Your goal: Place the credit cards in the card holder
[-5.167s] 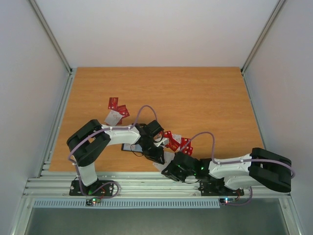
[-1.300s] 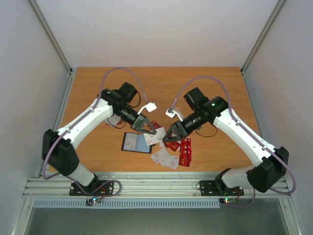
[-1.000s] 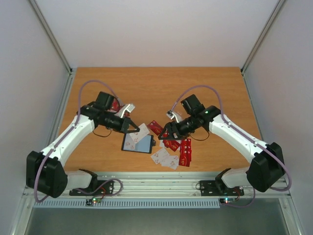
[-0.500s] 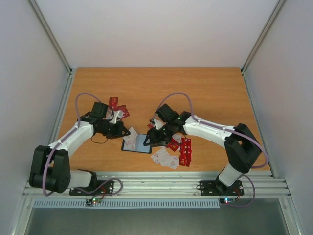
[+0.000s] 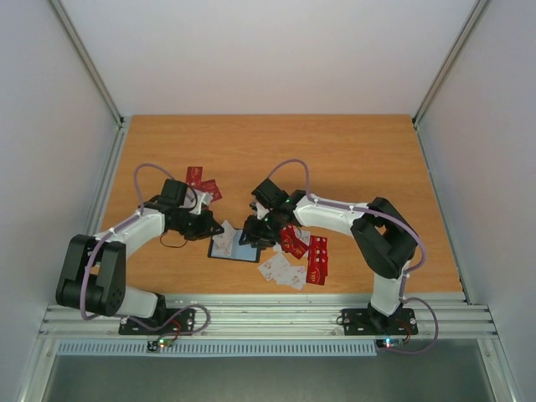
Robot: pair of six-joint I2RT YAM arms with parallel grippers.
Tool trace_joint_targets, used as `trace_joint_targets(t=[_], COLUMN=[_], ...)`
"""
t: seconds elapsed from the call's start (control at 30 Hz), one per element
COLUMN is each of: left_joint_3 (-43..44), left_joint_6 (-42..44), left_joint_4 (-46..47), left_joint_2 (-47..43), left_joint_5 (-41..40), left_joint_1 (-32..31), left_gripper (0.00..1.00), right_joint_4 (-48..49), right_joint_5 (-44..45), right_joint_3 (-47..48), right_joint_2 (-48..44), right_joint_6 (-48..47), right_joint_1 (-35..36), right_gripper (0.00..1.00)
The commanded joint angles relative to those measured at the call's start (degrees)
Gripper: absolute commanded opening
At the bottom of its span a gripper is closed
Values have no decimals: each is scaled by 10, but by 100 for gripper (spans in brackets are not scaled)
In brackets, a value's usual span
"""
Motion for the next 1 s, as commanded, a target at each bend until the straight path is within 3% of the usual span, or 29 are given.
trace_joint_targets(t=[0.0,0.97], left_joint_3=[-13,-69], left_joint_6=[-5,-43], left_joint_4=[56,163], left_joint_2=[13,27], left_joint_5=[10,34], left_joint_1=[4,-2], left_gripper=[0,0], right_joint_4=[7,25], right_joint_5=[20,25], right_joint_3=[12,-67], right_joint_2=[16,56], right_joint_6=[20,17], right_joint_1=[-3,-31], right_gripper=[43,39])
